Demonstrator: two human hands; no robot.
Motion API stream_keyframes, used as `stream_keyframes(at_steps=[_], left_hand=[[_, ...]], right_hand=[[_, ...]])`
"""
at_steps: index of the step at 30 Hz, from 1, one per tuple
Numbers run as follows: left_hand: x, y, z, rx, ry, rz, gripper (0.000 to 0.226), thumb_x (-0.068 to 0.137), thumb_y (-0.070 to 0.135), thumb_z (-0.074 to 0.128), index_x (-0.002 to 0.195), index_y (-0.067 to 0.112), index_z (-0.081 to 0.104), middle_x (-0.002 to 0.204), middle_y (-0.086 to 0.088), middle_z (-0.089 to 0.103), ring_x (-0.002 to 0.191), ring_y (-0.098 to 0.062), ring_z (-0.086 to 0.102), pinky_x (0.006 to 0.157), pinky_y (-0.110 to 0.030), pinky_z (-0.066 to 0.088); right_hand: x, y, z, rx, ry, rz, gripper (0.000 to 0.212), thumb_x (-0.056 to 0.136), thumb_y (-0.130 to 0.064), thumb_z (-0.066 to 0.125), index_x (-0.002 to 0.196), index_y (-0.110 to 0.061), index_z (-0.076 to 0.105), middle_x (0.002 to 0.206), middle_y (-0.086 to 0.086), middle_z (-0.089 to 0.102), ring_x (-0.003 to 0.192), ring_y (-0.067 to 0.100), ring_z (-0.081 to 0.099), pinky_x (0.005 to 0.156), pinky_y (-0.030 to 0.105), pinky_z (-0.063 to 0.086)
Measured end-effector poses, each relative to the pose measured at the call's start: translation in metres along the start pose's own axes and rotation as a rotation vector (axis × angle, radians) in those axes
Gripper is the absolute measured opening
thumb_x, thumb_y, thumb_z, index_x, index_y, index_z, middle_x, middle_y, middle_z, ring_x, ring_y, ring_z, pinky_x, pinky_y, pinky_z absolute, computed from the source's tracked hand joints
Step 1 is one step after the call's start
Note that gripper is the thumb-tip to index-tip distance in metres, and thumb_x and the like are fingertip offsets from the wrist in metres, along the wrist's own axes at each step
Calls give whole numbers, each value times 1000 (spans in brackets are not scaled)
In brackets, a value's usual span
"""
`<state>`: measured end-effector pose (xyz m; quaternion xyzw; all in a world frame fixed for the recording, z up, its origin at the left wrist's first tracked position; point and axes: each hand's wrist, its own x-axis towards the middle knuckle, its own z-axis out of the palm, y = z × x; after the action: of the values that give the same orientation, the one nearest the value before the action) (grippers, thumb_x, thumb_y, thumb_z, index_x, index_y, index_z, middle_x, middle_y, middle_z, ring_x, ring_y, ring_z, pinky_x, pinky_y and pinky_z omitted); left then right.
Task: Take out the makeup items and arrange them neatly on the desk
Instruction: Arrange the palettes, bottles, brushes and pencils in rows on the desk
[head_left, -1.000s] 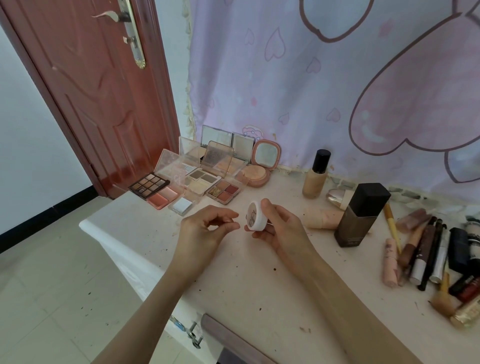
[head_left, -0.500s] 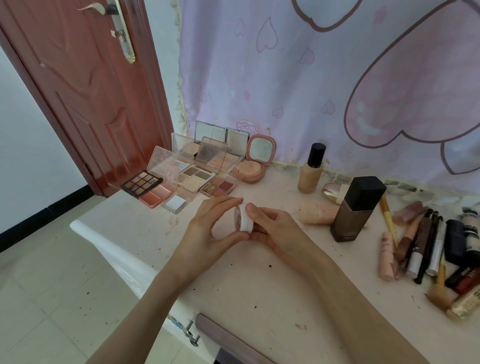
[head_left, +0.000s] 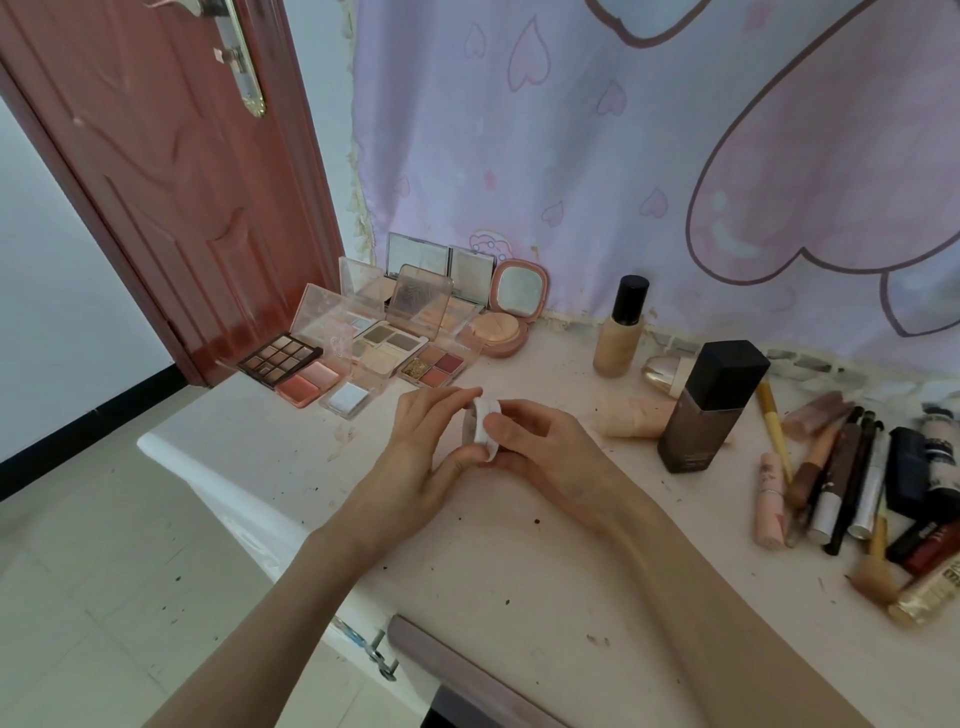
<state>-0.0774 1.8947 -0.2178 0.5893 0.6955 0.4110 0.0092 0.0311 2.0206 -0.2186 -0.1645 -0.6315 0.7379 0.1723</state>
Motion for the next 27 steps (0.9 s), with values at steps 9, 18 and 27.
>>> stream_keyframes(at_steps=[9, 18, 27], left_hand=[[-2, 3, -1, 4, 36, 72, 54, 82, 36, 63, 130, 23, 40, 127, 8, 42, 119, -11, 38, 100, -26, 35], [-2, 2, -2, -29, 57, 72, 58, 80, 37, 62, 132, 29, 36, 132, 14, 37, 119, -10, 39, 96, -20, 36], [-2, -7, -12, -314, 256, -230, 48, 82, 37, 62, 127, 37, 47, 114, 13, 54, 99, -5, 50, 79, -15, 39]], right_hand=[[-3, -7, 1, 55, -38, 79, 61, 66, -61, 65, 97, -9, 72, 99, 14, 71, 94, 24, 68, 80, 30, 53], [-2, -9, 0, 85, -65, 59, 57, 72, -55, 61, 97, -5, 70, 88, 9, 71, 80, 21, 65, 70, 26, 53], [-1, -4, -1, 163, 12, 14, 52, 60, -48, 74, 99, -13, 70, 99, 4, 71, 88, 14, 64, 67, 20, 50]])
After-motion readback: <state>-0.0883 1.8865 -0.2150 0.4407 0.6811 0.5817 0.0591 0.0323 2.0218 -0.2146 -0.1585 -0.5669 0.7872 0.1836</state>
